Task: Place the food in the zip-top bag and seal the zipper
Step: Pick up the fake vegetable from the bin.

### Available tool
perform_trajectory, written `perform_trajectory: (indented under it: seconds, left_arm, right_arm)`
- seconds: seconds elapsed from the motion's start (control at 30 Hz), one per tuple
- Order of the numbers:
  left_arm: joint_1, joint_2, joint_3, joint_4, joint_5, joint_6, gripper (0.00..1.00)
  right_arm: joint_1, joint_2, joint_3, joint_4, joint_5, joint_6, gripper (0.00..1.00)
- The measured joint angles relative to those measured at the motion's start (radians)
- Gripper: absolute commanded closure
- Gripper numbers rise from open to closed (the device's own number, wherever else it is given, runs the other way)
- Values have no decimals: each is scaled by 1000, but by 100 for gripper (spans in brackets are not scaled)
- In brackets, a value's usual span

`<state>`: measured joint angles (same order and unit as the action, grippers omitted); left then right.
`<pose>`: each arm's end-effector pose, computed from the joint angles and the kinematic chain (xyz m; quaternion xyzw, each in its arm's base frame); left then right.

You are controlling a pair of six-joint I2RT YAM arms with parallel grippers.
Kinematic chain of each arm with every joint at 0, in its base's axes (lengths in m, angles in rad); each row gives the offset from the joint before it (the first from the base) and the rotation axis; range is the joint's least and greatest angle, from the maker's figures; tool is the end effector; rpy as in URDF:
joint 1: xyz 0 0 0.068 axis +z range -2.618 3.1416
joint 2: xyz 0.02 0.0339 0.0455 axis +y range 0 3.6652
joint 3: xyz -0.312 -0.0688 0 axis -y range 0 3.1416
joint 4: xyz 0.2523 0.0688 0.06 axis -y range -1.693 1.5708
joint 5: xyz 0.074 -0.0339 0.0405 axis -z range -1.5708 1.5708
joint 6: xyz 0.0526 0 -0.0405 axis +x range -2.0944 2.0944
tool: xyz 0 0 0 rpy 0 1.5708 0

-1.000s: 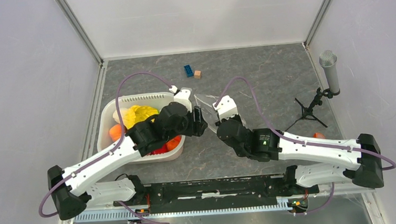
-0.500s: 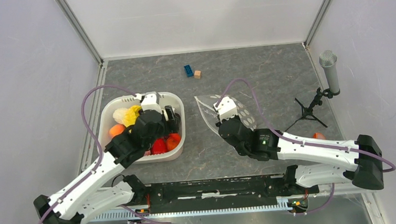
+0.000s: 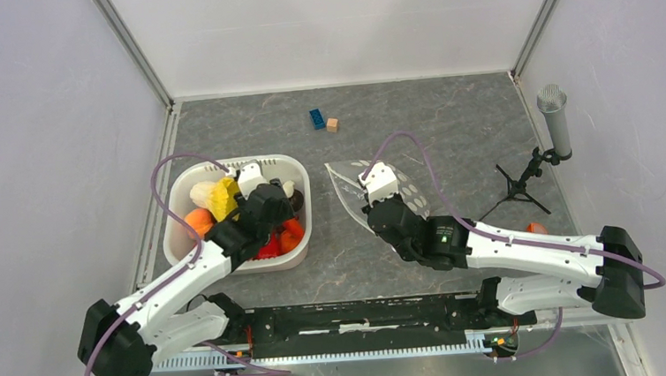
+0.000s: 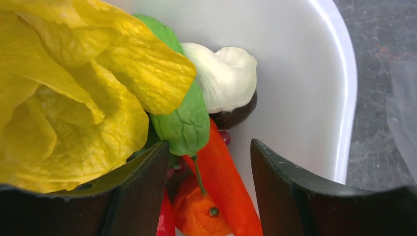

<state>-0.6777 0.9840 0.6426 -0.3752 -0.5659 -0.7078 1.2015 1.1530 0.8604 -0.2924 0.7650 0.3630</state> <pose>0.1691 -0.0999 0.2676 -0.1288 0.8721 -0.0585 0.4684 0.1226 0.2159 0.3215 -0.1714 0.8184 0.0762 0.5432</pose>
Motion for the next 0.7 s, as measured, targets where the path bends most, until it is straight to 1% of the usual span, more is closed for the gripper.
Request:
perform_trajectory:
  seconds: [0.13, 0.23, 0.47, 0.6, 0.7]
  left_arm:
    - [10, 50, -14, 52, -43, -30, 32]
    - [15, 52, -40, 79, -70, -47, 30]
    - [23, 69, -69, 137, -113, -77, 33]
    - [32, 119, -70, 184, -129, -78, 44]
    - [37, 139, -74, 202, -139, -80, 60]
  right_arm:
    - [0, 0, 0, 0, -1, 2, 100]
    - [0, 0, 0, 0, -1, 3, 100]
    - [0, 0, 0, 0, -2, 3, 100]
    - [0, 1, 0, 0, -6, 3, 100]
    - [0, 1, 0, 0, -6, 3, 100]
